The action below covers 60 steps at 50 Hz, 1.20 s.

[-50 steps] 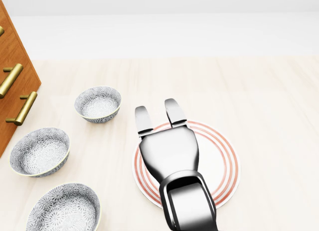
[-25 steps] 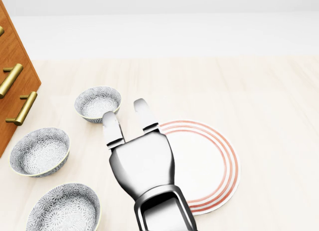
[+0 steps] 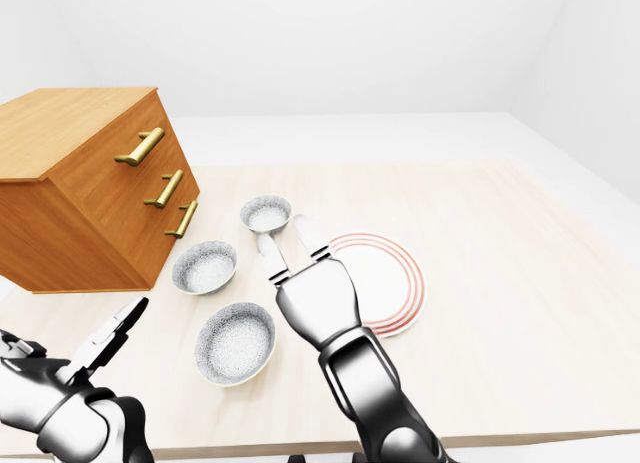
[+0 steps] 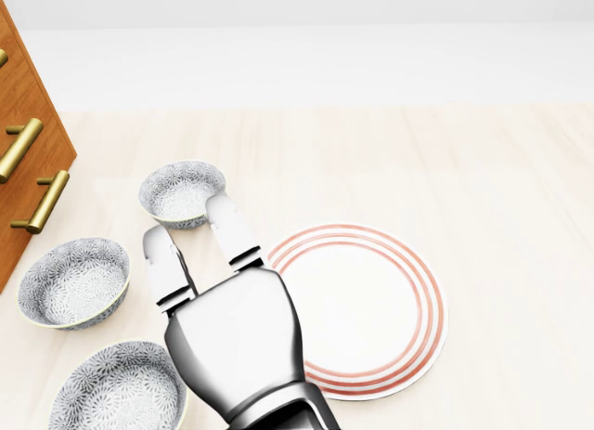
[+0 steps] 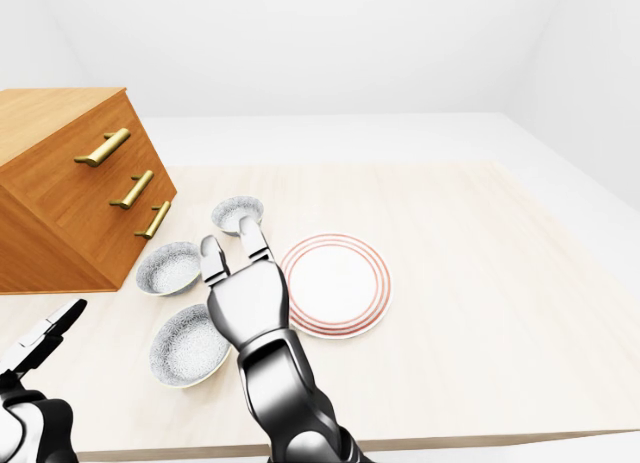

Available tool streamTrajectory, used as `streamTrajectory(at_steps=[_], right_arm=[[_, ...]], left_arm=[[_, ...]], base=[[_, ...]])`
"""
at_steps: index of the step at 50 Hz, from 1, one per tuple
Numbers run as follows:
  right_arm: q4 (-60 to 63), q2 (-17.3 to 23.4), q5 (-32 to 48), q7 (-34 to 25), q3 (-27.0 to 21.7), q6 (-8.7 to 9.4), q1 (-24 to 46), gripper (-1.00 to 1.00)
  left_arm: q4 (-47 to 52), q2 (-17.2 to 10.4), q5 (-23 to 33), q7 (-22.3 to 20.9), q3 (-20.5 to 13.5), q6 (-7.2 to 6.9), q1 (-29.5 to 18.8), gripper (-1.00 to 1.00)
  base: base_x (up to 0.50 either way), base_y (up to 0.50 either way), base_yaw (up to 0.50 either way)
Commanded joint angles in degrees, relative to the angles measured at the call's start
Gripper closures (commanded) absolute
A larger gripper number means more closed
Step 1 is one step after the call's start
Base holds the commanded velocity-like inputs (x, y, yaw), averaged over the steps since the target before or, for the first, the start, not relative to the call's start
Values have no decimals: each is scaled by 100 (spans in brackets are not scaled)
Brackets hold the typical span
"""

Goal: Put the bowl at the front on the plate.

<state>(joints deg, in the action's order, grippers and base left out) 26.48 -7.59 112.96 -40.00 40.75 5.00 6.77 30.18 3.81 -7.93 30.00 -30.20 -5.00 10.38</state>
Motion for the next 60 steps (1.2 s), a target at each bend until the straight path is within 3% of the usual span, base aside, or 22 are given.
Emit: streamTrajectory(at_steps=[1, 4, 11, 15, 17, 18, 20, 21, 22, 23, 31, 32, 39, 60], right_arm=[[22, -169, -50, 0, 12, 0, -551, -100], [-151, -258, -182, 0, 166, -187, -656, -100], [-906, -182, -506, 0, 146, -135, -733, -100], [-1253, -163, -955, 162, 50, -238, -735, -100], [-1392, -148, -686, 324, 41, -92, -711, -100], [-1428, -141, -878, 316, 18, -194, -717, -100], [-1534, -161, -697, 403, 80, -85, -728, -100], [-1574, -145, -937, 381, 79, -206, -762, -100], [-1601, -179, -664, 389, 129, -68, -741, -100], [-1584, -196, -767, 358, 145, -130, -736, -100], [-1619, -245, -998, 385, 343, -39, -816, -100], [-1690, -243, -725, 422, 344, 0, -779, -100], [-1740, -220, -1213, 574, 416, 0, -926, -100], [-1738, -182, -1257, 568, 459, 0, -893, -100]], left_arm=[[18, 17, 12, 0, -10, 0, 3, -100], [-58, 2, 24, 0, 12, 0, -21, -100], [0, -8, -8, 0, 2, 0, 3, -100], [-4, -6, 1, 0, 1, 0, -10, -100], [9, -6, 5, 0, 3, 0, -11, -100], [10, -6, 6, 0, 4, 0, -13, -100], [26, -5, 7, 0, 4, 0, -10, -100], [22, -4, 8, 0, 3, 0, -12, -100], [14, -3, 8, 0, 2, 0, -13, -100], [6, -3, 7, 0, 1, 0, -14, -100], [-24, -9, 15, 0, 20, 0, -21, -100], [-32, -10, 18, 0, 23, 0, -24, -100], [-37, -14, 10, 0, 20, 0, -15, -100], [-37, -12, 12, 0, 18, 0, -17, -100]], base=[[0, 0, 0], [0, 0, 0], [0, 0, 0], [0, 0, 0], [0, 0, 0], [0, 0, 0], [0, 0, 0], [0, 0, 0], [0, 0, 0], [0, 0, 0], [0, 0, 0], [0, 0, 0], [0, 0, 0], [0, 0, 0]])
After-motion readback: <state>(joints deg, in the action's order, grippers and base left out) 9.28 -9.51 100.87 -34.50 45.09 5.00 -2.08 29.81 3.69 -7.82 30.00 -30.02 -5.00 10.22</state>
